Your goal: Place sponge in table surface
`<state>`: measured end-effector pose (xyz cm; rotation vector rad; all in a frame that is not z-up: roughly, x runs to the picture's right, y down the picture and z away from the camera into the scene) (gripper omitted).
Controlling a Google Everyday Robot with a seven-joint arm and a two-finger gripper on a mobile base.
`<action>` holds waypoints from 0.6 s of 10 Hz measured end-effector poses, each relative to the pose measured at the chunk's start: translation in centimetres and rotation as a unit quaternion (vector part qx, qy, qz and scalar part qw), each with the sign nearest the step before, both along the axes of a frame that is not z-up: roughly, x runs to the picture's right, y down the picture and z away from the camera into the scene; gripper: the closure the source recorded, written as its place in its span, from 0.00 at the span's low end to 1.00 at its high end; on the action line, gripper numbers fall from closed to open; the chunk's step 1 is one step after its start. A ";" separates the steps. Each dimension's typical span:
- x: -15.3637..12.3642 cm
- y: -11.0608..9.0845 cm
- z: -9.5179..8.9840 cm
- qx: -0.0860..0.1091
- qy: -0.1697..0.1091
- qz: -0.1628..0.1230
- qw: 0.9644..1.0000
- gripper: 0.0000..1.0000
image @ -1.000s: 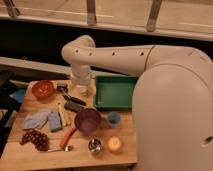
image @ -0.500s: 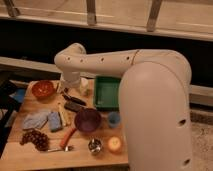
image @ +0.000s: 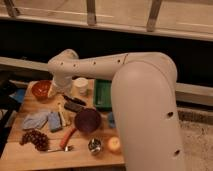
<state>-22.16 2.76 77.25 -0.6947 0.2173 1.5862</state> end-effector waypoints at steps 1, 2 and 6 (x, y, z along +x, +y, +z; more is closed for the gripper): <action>-0.2 0.1 -0.1 0.000 -0.001 -0.001 1.000 0.26; -0.3 0.1 -0.1 -0.001 -0.002 -0.002 1.000 0.26; -2.3 2.1 -0.3 -0.019 -0.004 -0.024 1.000 0.26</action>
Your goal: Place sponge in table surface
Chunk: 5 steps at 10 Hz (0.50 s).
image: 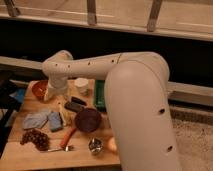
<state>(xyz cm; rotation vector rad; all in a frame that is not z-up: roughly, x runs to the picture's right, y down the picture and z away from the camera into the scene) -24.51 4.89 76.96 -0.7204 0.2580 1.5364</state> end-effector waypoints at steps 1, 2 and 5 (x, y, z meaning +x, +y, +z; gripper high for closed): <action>-0.4 0.6 0.2 -0.007 -0.004 0.004 1.000 0.26; -1.2 1.1 0.2 -0.013 -0.012 0.004 1.000 0.26; -4.2 2.7 0.6 -0.029 -0.047 0.004 0.998 0.26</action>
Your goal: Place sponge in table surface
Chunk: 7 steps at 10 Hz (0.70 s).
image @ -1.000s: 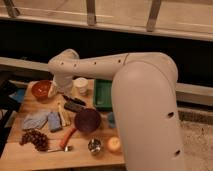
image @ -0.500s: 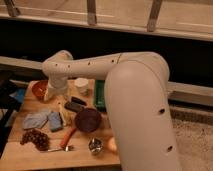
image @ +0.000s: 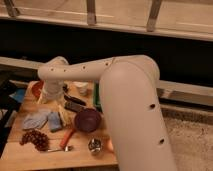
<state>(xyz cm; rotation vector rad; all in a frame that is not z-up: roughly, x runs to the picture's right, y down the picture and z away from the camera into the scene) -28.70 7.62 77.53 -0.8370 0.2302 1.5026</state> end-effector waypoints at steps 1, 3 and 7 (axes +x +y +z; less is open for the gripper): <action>-1.2 0.6 0.2 -0.006 -0.014 -0.001 1.000 0.26; -2.9 1.8 0.6 -0.018 -0.034 -0.002 0.999 0.26; -3.8 3.0 0.8 -0.030 -0.047 -0.007 0.998 0.26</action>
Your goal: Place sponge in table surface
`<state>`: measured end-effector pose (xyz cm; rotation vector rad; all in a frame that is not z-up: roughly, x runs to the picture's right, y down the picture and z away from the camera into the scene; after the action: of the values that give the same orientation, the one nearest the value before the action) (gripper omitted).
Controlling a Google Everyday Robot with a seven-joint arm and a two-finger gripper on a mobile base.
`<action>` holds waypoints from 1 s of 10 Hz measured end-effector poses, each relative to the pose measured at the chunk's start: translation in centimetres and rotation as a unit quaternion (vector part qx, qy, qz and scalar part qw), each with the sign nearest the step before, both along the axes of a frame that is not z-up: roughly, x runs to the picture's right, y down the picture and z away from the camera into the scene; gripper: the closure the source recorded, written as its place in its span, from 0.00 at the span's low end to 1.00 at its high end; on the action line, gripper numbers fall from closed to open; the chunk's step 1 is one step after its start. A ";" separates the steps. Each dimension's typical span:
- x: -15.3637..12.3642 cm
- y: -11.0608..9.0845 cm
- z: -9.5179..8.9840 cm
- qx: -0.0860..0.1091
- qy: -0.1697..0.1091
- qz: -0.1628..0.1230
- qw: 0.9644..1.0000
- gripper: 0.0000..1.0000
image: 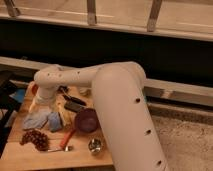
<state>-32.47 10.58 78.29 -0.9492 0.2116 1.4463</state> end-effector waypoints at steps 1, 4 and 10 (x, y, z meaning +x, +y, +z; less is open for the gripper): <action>0.1 0.0 0.0 0.000 0.000 0.000 1.000 0.26; -0.1 0.5 0.5 -0.010 -0.004 0.008 1.000 0.26; 1.4 2.1 2.5 -0.033 0.011 0.026 0.999 0.26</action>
<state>-31.09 12.64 80.76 -0.9983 0.2542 1.5055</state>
